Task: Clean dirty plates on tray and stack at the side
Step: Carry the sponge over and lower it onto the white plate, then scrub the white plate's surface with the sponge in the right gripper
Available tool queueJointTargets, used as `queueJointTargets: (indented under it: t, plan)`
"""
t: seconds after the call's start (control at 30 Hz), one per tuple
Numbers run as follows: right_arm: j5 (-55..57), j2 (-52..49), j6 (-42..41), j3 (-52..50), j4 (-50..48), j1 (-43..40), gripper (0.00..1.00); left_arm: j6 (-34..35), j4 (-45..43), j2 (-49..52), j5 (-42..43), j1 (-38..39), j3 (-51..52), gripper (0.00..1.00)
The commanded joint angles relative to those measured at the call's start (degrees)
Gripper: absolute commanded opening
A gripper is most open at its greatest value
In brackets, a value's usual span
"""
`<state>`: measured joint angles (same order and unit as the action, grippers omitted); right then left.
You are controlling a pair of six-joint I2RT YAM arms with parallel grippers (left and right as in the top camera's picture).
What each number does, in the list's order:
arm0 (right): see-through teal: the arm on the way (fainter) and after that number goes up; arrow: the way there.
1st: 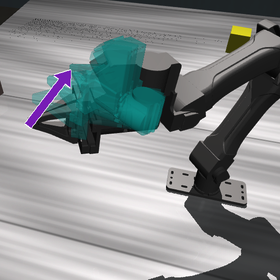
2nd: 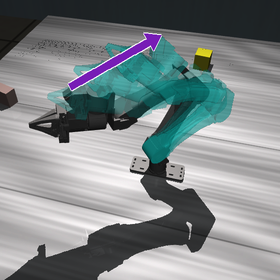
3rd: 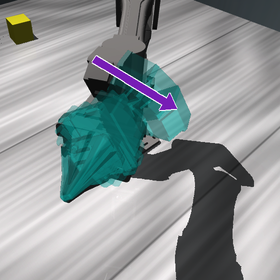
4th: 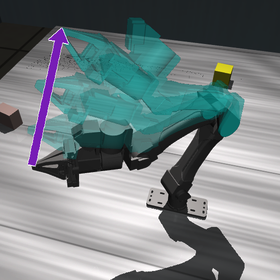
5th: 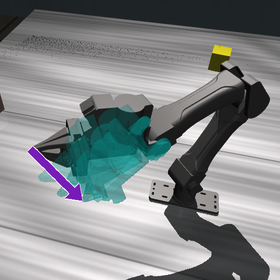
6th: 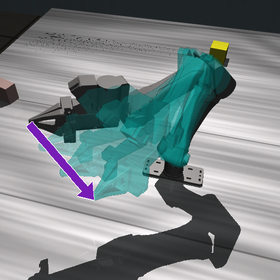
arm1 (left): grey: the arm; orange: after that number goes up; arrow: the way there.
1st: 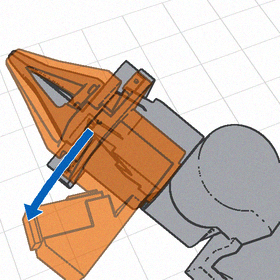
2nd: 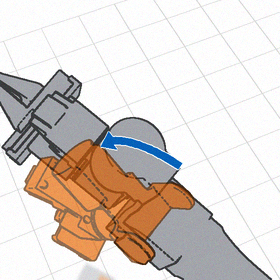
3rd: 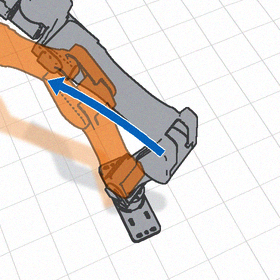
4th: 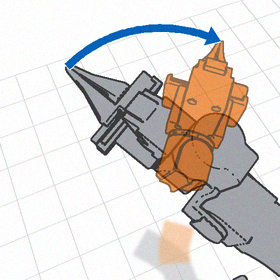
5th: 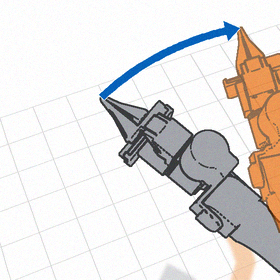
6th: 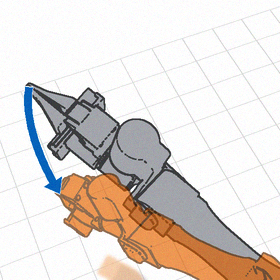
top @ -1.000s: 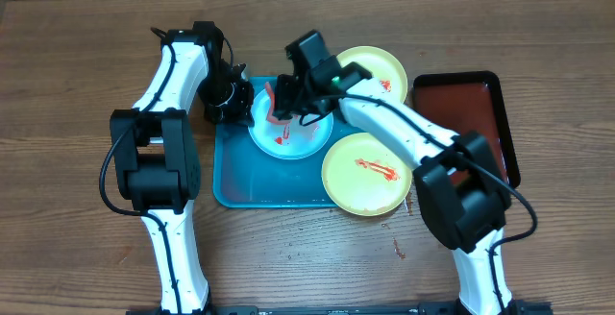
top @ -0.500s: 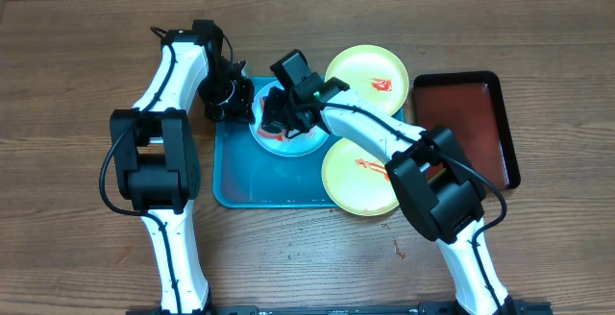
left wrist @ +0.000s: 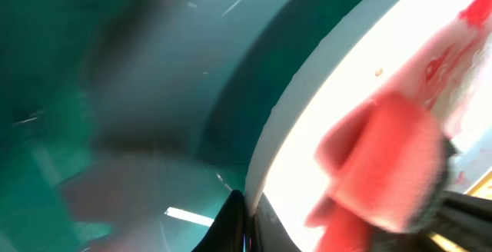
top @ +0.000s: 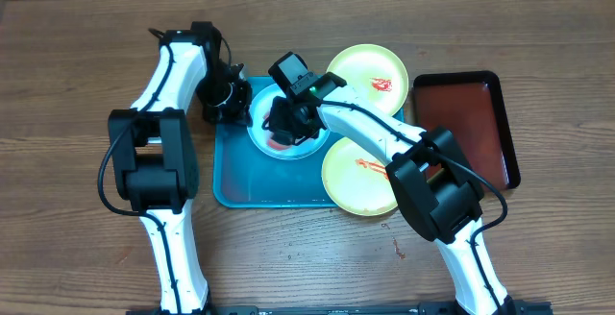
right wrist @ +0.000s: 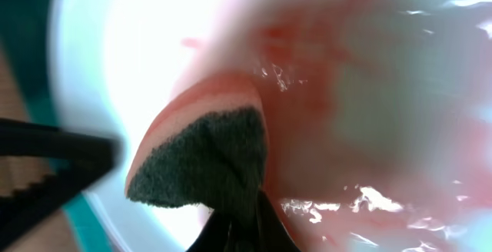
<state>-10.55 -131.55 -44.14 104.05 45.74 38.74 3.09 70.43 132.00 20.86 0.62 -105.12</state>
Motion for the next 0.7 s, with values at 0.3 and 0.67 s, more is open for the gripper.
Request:
queueJointTargets:
  t: [0.3, 0.67]
  plan:
    - [9.66, -1.18, 12.48, 6.4, 1.77, -0.28, 0.04, 1.18, 1.68, -2.56, -4.13, -4.7, 0.04, 0.04]
    - [-3.41, -1.18, 11.91, 6.38, -7.76, -0.24, 0.04, 1.44, 2.14, -2.56, -1.53, -1.33, 0.04, 0.04]
